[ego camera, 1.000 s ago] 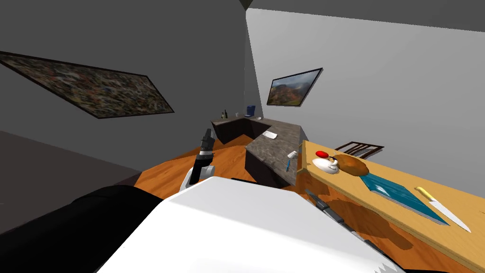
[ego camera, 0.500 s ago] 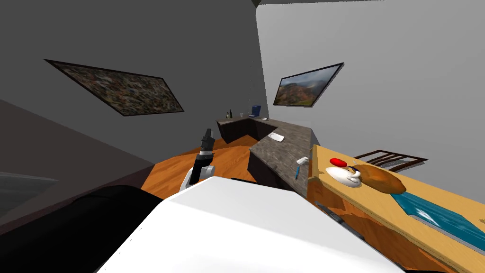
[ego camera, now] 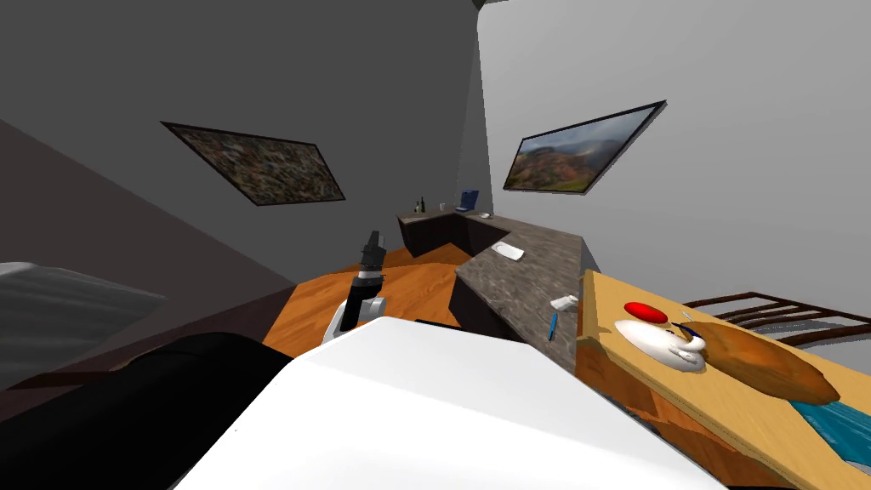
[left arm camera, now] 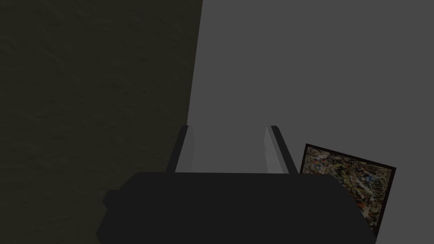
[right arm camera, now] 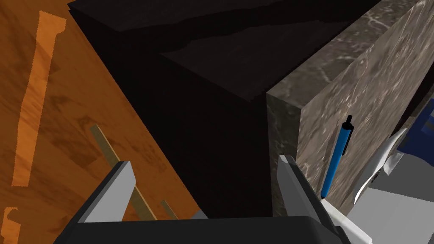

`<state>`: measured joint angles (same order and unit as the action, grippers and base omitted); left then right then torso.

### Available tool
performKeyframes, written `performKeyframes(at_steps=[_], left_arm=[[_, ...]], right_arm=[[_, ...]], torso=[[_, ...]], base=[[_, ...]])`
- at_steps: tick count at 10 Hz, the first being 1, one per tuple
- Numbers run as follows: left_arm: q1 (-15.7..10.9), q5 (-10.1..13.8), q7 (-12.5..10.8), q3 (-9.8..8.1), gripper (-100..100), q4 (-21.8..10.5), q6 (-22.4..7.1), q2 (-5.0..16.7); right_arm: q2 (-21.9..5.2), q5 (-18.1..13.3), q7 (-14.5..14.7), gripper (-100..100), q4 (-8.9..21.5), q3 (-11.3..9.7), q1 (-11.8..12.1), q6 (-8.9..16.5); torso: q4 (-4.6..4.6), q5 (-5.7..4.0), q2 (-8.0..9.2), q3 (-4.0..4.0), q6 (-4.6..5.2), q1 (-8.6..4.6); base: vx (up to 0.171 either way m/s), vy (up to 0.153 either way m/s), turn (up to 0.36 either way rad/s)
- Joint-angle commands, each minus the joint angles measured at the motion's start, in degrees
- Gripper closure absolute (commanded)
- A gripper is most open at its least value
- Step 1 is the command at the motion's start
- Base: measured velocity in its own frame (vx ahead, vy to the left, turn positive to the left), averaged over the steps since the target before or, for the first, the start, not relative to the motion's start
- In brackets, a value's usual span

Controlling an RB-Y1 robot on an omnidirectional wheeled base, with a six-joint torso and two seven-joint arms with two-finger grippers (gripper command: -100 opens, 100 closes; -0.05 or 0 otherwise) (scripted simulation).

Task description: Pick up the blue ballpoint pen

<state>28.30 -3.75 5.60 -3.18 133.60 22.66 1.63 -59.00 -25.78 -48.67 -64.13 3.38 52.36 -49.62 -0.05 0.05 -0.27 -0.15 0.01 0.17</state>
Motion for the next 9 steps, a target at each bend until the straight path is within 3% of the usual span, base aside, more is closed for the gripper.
performKeyframes(at_steps=[1, 2, 3, 4, 5, 6, 9], left_arm=[[0.0, 0.0, 0.0, 0.0, 0, 0.0, 0.0, 0.0], [0.0, 0.0, 0.0, -0.01, 0, 0.0, 0.0, 0.0], [0.0, 0.0, 0.0, -0.01, 0, 0.0, 0.0, 0.0], [0.0, 0.0, 0.0, 0.0, 0, 0.0, 0.0, 0.0], [0.0, 0.0, 0.0, -0.01, 0, 0.0, 0.0, 0.0], [0.0, 0.0, 0.0, 0.0, 0, 0.0, 0.0, 0.0], [0.0, 0.0, 0.0, -0.01, 0, 0.0, 0.0, 0.0]], right_arm=[[-1.8, -1.0, -1.5, -100, 2.9, -0.8, -0.7, 0.0], [-1.8, -1.0, -1.5, -100, 3.3, -0.8, -0.7, 0.0], [-4.1, -2.3, -3.1, -100, 5.7, -1.4, -0.2, -0.5], [-4.1, -2.3, -3.1, -100, 5.9, -1.4, -0.2, -0.5], [-6.3, -3.6, -4.6, -100, 8.1, -2.0, 0.2, -1.0], [-6.3, -3.6, -4.6, -100, 8.3, -2.0, 0.2, -1.0], [-10.4, -6.0, -7.3, -100, 12.2, -3.4, 0.8, -1.7]], torso=[[0.0, 0.0, 0.0, 0.0, 0.0, 0.0], [0.0, 0.0, 0.02, 0.01, 0.04, 0.01], [0.03, -0.02, 0.14, 0.07, 0.08, -0.04], [0.03, 0.0, 0.13, 0.08, 0.01, -0.01], [0.03, -0.02, 0.14, 0.08, 0.06, -0.05], [0.02, -0.01, 0.08, 0.04, 0.01, -0.02], [0.01, -0.02, 0.07, 0.03, 0.05, -0.04]], base=[[0.064, 0.047, 0.094], [0.032, 0.028, -0.026], [0.038, 0.042, 0.172], [0.04, 0.029, 0.106], [0.06, 0.041, 0.179], [0.056, 0.032, 0.084], [0.065, 0.034, 0.14]])
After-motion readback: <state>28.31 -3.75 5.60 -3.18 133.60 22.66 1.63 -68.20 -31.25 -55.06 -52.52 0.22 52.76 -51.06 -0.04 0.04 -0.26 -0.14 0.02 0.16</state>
